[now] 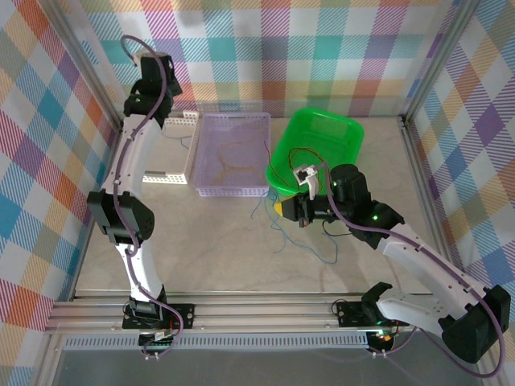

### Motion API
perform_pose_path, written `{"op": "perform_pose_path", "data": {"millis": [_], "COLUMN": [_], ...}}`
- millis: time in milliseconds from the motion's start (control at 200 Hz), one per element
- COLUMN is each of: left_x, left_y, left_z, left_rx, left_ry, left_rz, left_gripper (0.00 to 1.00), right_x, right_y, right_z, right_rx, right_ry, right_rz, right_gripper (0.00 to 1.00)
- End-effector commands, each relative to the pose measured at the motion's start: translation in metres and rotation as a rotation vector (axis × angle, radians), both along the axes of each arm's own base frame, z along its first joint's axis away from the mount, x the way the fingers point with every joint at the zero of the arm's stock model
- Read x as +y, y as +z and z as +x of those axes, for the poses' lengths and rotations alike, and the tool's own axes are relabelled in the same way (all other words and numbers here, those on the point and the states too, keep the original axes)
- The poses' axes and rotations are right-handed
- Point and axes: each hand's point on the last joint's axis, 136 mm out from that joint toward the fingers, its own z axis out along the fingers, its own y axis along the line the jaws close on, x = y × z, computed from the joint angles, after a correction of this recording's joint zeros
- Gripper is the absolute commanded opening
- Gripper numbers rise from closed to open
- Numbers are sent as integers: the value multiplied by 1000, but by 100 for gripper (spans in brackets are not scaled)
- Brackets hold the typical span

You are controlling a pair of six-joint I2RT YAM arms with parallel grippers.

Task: Untangle the cables

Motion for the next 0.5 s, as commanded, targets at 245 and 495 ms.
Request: {"op": "perform_pose_path", "data": {"millis": [245,495], "left_x": [-12,-16], "left_y": [-109,-154], "left_z": [-14,-19], "left_rx": [184,295], "left_ry": [46,54], "left_rz": [-105,-133], "left_gripper": [0,23], "right_x": [3,2], "right_y": [50,78], "right_z": [-4,-13], "right_rx": [-72,-92], "right_ry": [25,55], "right_rz": [58,105], "right_gripper": [0,0]}}
